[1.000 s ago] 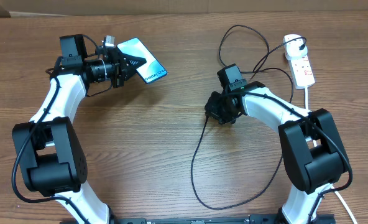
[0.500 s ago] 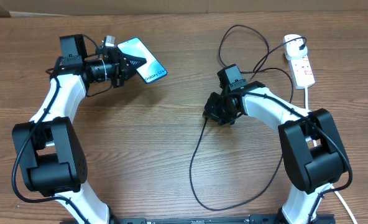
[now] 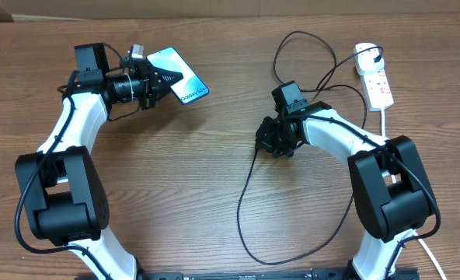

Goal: Plug charger to phone and switch on socket

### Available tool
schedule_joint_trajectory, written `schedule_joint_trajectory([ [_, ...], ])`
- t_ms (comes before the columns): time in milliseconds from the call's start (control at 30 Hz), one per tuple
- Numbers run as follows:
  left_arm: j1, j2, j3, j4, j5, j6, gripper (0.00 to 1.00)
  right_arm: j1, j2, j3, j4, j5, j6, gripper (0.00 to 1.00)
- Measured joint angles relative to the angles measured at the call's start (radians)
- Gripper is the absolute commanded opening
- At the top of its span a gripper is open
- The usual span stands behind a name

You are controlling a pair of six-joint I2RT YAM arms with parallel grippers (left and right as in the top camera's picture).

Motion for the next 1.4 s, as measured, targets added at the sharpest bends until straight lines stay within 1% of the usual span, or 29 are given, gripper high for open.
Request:
schedule_joint_trajectory([
  [100,0.0,0.0,0.0,0.0,0.002,0.0,0.04,0.0,0.0,0.0,0.053,-0.08,-0.007,0.04],
  [233,0.0,0.0,0.0,0.0,0.003,0.0,0.04,-0.003,0.0,0.0,0.124,-0.277,-0.077,0.04],
  [367,0.0,0.0,0.0,0.0,0.004,0.0,0.04,-0.006,0.0,0.0,0.194,-0.554,-0.216,0.04],
  [467,0.0,0.0,-0.001,0.035,0.021,0.0,0.04,-0.008,0.0,0.0,0.254,-0.871,-0.385,0.04],
  [567,0.0,0.0,-0.002,0.11,0.077,0.003,0.04,-0.008,0.0,0.0,0.296,-1.016,-0.449,0.04],
  [633,0.0,0.0,-0.002,0.12,0.114,0.004,0.04,-0.008,0.0,0.0,0.341,-1.101,-0.47,0.04],
  [833,0.0,0.0,-0.002,0.12,0.187,0.004,0.04,-0.008,0.0,0.0,0.363,-1.175,-0.488,0.04],
  [1033,-0.019,0.0,-0.002,0.115,0.24,0.017,0.04,-0.008,0.0,0.0,0.365,-1.18,-0.49,0.04],
  [1267,-0.112,0.0,-0.002,0.065,0.22,0.026,0.04,-0.008,0.0,0.0,0.365,-1.18,-0.491,0.04],
  [1367,-0.122,0.0,-0.002,0.063,0.191,0.026,0.04,-0.008,0.0,0.0,0.36,-1.173,-0.49,0.04],
  [1400,-0.119,0.0,-0.002,0.062,0.18,0.026,0.04,-0.009,0.0,0.0,0.347,-1.154,-0.484,0.05],
])
